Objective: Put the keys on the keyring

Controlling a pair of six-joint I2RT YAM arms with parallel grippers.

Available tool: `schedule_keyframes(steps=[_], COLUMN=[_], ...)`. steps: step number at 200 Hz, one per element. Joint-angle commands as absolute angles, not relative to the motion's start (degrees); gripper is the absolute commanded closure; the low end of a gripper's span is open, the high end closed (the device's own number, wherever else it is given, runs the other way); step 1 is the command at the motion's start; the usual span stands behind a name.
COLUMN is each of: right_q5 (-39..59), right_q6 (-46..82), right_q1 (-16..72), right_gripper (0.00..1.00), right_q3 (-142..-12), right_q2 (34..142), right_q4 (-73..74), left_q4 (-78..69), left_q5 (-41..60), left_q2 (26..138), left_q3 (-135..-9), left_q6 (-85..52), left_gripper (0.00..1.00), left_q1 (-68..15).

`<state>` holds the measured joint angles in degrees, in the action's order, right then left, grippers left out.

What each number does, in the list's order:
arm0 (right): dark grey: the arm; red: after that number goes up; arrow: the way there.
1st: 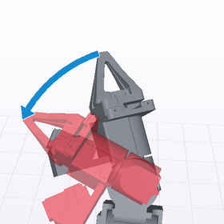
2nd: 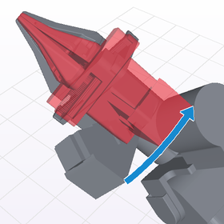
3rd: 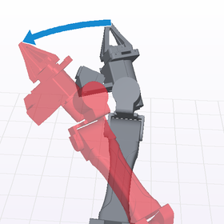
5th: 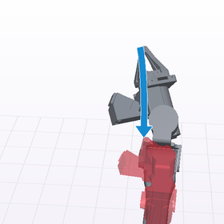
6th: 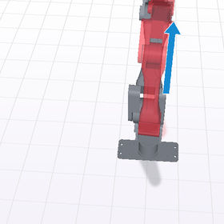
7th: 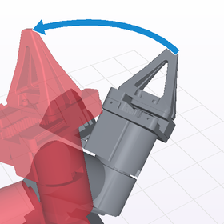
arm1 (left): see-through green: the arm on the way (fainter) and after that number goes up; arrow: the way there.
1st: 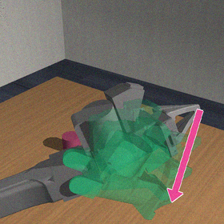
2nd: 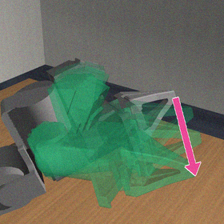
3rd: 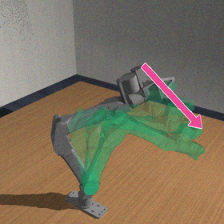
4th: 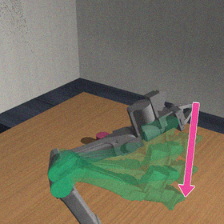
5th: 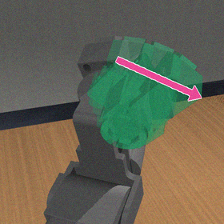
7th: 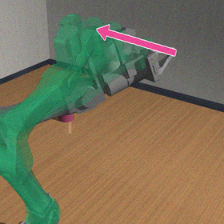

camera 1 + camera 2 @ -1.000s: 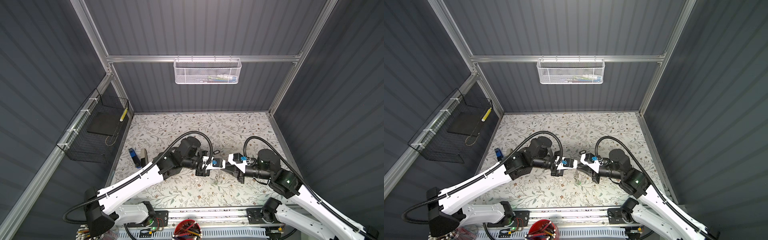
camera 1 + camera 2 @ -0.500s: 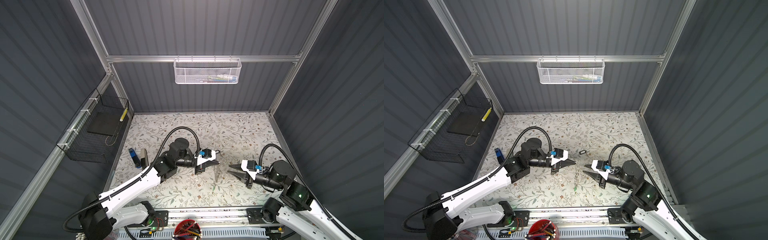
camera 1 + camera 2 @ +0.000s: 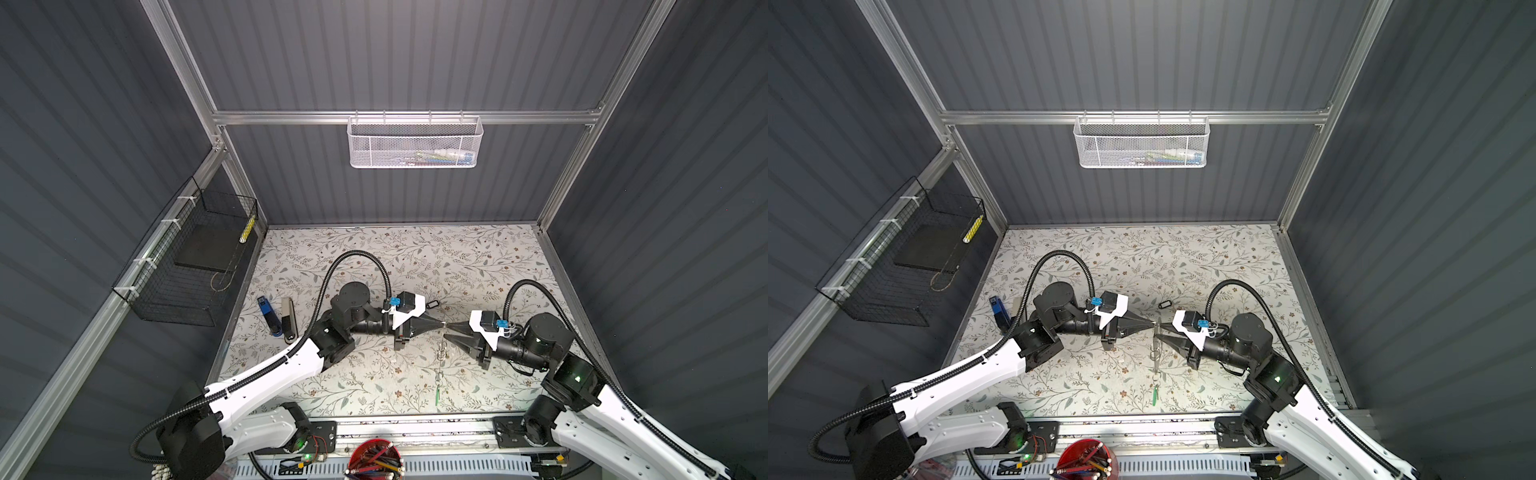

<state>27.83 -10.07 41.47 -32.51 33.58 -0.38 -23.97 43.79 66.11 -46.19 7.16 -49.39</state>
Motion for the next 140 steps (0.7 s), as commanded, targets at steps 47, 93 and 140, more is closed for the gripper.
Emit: schedule_keyframes(steps=[47, 93, 140], right_q5=[30.4, 30.62, 30.09], right_q6=[-7.84, -7.12, -6.99], right_q1=[42.02, 42.1, 42.1], right_gripper=[0.74, 0.75, 0.78], right_q3=[-31.48, -30.65, -29.69], right_q2=[34.32, 33.46, 31.59], right_q4=[7.34, 10.46, 10.37], left_q4=[-32.61, -33.88, -32.46], left_q5=[46.53, 47.17, 47.68], left_q2=[67.76, 68.08, 67.65], left_q3=[-45.1, -44.38, -44.78], left_q6=[2.42, 1.46, 2.58], left_gripper=[1.0, 1.0, 1.0], left_q1=[-49.13, -49.14, -49.2])
